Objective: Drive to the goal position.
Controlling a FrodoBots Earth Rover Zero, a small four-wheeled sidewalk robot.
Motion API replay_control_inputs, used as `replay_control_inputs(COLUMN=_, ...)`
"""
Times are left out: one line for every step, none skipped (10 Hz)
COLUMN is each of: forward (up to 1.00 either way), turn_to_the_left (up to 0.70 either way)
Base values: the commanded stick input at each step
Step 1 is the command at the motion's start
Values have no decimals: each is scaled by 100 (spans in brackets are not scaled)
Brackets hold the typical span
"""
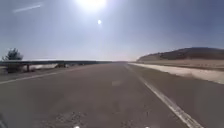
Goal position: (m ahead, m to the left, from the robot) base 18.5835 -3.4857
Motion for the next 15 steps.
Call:
replay_control_inputs(forward=100, turn_to_the_left=0)
replay_control_inputs(forward=100, turn_to_the_left=0)
replay_control_inputs(forward=100, turn_to_the_left=0)
replay_control_inputs(forward=100, turn_to_the_left=0)
replay_control_inputs(forward=100, turn_to_the_left=0)
replay_control_inputs(forward=100, turn_to_the_left=0)
replay_control_inputs(forward=100, turn_to_the_left=0)
replay_control_inputs(forward=100, turn_to_the_left=0)
replay_control_inputs(forward=100, turn_to_the_left=0)
replay_control_inputs(forward=100, turn_to_the_left=0)
replay_control_inputs(forward=100, turn_to_the_left=0)
replay_control_inputs(forward=100, turn_to_the_left=0)
replay_control_inputs(forward=100, turn_to_the_left=0)
replay_control_inputs(forward=100, turn_to_the_left=0)
replay_control_inputs(forward=100, turn_to_the_left=0)
